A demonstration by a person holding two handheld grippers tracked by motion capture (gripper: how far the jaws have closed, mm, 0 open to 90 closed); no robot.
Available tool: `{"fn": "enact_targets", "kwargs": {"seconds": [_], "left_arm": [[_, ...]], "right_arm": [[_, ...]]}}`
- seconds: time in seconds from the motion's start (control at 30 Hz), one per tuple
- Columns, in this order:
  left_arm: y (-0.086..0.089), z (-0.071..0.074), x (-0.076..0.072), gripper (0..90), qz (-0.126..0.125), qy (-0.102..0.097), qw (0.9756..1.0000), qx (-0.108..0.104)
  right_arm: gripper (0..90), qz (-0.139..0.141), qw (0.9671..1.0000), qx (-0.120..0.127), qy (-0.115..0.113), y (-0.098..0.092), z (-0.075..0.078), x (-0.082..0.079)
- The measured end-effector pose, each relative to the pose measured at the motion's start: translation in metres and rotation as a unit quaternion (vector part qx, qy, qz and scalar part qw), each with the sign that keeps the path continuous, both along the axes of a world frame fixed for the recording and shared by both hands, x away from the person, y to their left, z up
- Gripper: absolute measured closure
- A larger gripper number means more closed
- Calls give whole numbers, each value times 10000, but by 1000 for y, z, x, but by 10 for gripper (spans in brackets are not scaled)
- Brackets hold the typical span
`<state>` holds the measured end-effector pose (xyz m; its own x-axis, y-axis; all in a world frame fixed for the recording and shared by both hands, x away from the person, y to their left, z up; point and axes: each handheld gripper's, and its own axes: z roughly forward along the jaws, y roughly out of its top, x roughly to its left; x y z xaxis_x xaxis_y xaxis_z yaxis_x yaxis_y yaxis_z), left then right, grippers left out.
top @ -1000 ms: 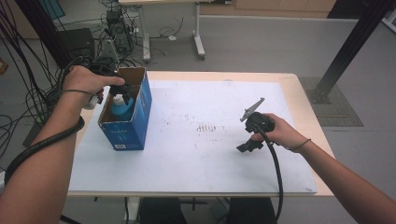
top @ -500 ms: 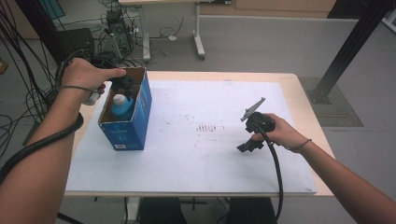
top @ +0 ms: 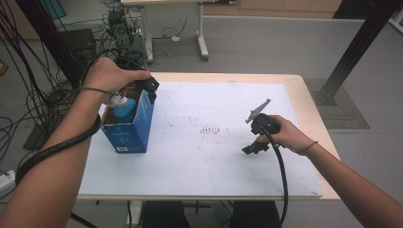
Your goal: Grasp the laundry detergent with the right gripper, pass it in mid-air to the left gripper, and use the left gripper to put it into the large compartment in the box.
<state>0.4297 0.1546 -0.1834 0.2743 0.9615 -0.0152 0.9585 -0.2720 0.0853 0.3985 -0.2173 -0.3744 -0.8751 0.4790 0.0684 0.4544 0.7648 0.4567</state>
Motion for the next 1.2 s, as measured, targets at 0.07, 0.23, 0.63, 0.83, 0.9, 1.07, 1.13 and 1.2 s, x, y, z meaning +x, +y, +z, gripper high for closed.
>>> {"fn": "enact_targets", "kwargs": {"seconds": [0.07, 0.23, 0.63, 0.83, 0.9, 1.07, 1.13, 1.2], "left_arm": [[-7, -2, 0, 69, -65, -1, 10000, -21], [-23, -9, -1, 76, -237, 29, 9997, -88], [-62, -19, -7, 78, -660, 48, 9976, -189], [-76, -31, -8, 79, -854, 120, 9960, -218], [-80, -36, -8, 80, -866, 144, 9958, -271], [-87, -49, -9, 81, -911, 172, 9953, -283], [-89, -54, -8, 82, -951, 200, 9949, -273], [-92, -58, -9, 83, -956, 188, 9948, -297]], "right_arm": [[58, -29, 10000, -13, -1, -1, 1, 0], [58, -93, 9999, -20, -42, -4, 6, -1], [58, -317, 9993, 77, -159, -7, 19, -2], [58, -391, 9990, 155, -170, -9, 22, -7], [58, -442, 9988, 160, -160, -11, 22, -7], [58, -463, 9987, 155, -166, -14, 22, -6], [58, -471, 9986, 183, -176, -15, 22, -5], [58, -475, 9986, 188, -161, -15, 22, -4]]}}
